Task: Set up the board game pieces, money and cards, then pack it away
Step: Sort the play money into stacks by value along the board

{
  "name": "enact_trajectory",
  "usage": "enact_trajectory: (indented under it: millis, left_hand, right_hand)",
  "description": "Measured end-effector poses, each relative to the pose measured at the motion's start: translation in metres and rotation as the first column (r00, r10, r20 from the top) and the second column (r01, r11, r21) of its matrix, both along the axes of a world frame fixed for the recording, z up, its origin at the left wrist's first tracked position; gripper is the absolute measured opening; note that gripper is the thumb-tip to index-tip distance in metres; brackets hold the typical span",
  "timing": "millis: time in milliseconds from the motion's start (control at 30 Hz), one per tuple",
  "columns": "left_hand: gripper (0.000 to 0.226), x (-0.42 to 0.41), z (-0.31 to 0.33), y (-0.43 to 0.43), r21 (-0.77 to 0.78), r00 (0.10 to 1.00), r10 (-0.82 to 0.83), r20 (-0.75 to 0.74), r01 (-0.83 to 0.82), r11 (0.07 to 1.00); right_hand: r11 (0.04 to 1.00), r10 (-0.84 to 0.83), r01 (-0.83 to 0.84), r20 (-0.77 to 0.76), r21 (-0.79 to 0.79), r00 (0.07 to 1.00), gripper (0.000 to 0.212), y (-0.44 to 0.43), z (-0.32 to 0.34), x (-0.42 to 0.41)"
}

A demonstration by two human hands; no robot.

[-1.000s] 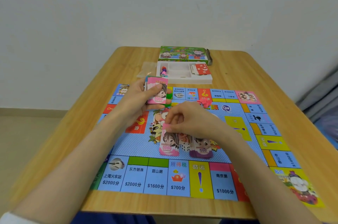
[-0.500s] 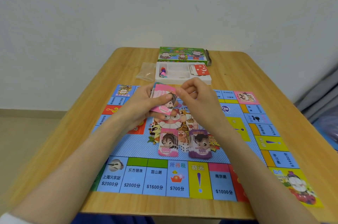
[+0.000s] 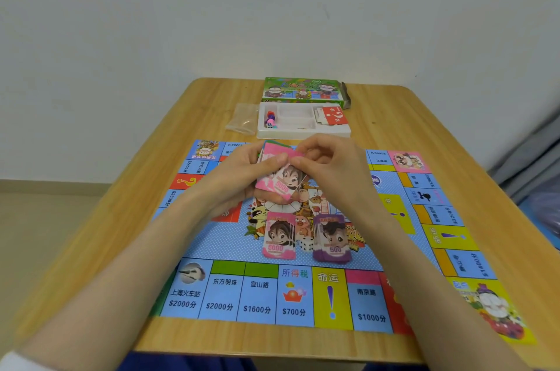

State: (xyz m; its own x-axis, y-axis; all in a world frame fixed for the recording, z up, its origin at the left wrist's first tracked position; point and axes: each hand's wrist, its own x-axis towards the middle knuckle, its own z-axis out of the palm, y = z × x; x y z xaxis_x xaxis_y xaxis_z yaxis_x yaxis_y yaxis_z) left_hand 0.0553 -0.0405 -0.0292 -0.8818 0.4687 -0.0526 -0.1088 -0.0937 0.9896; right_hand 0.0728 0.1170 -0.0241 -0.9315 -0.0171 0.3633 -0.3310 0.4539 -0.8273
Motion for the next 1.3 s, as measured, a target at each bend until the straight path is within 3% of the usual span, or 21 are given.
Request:
enact_trajectory:
  millis: [200, 333, 500, 900, 1300]
  left_hand:
    - [0.011, -0.007, -0.003, -0.003, -0.013, 0.987, 0.159, -0.011, -0.159, 0.987]
    - [0.012, -0.010, -0.003, -0.006, 0.011, 0.967, 0.254, 0.004, -0.254, 0.967]
    - [0.013, -0.011, -0.003, -0.007, 0.010, 0.966, 0.259, -0.011, -0.259, 0.966]
    - [0.016, -0.009, -0.001, -0.008, 0.020, 0.967, 0.255, 0.005, -0.255, 0.967]
    - [0.010, -0.007, 0.002, -0.008, 0.044, 0.970, 0.243, 0.011, -0.243, 0.969]
  right_hand:
    - [0.998, -0.042, 0.042, 0.007, -0.041, 0.999, 0.014, 0.001, 0.000, -0.001]
    - [0.987, 0.160, -0.156, 0.156, -0.034, 0.975, 0.009, 0.001, 0.004, 0.002]
    - [0.906, 0.295, -0.369, 0.316, 0.207, 0.902, 0.005, -0.009, -0.001, 0.006]
    - [0.902, 0.265, -0.374, 0.408, 0.214, 0.874, 0.005, -0.013, -0.009, 0.006]
    - [0.905, 0.214, -0.302, 0.292, 0.299, 0.932, 0.008, -0.009, -0.006, 0.006]
